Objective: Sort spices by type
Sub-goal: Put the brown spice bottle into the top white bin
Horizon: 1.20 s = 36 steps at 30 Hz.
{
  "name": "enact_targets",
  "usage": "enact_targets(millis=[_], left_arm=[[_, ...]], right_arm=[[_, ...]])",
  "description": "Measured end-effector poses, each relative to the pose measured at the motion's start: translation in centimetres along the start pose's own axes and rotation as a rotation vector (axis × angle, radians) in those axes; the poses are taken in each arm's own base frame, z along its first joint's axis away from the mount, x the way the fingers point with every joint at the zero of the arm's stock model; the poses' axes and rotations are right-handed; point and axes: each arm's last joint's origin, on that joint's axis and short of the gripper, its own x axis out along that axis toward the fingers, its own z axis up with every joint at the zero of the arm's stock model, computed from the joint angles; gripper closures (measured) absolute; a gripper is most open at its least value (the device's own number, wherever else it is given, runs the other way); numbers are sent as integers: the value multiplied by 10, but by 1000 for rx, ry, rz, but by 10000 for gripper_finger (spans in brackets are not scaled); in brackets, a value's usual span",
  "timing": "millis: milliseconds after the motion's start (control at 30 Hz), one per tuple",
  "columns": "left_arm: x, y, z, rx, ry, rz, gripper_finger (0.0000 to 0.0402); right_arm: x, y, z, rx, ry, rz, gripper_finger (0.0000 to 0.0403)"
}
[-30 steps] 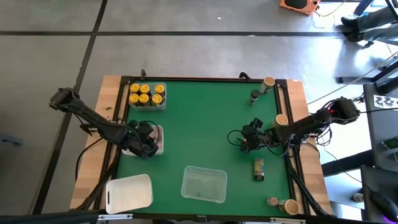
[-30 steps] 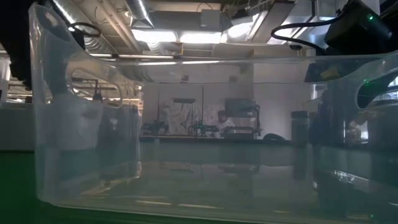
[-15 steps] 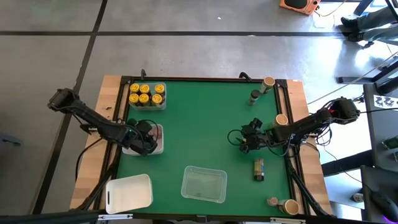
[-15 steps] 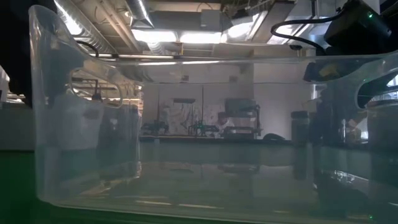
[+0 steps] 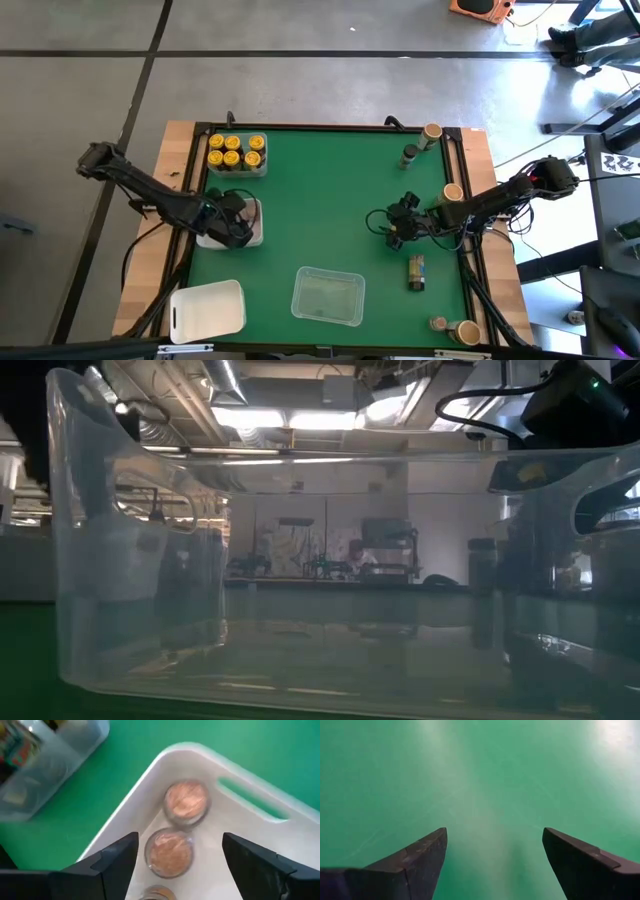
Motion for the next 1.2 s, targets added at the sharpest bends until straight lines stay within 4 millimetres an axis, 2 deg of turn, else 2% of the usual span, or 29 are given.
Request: enact_targets(millis=[133, 267, 433, 600, 767, 933, 1200], left_arm=[[-20, -2, 15, 11, -35, -53, 117], [-35, -10, 30, 5, -190, -128, 117], [-39, -31, 45, 68, -360, -245, 117], [-37, -57, 56, 154, -488, -327, 117], [-25, -83, 59, 265, -565, -335, 117], [-2, -107, 63, 336, -628, -320, 117], [45, -133, 78, 410, -681, -452, 117]], right_arm=[[0, 0, 0, -3, 2, 4, 77], [0, 0, 0, -5, 1, 4, 77], [-3, 2, 6, -14, 4, 21, 77], [-16, 7, 24, -37, 46, 74, 77], [-28, 12, 40, -45, 125, 148, 77], [-41, 17, 51, -27, 231, 227, 77], [-85, 47, 63, -55, 265, 310, 77]])
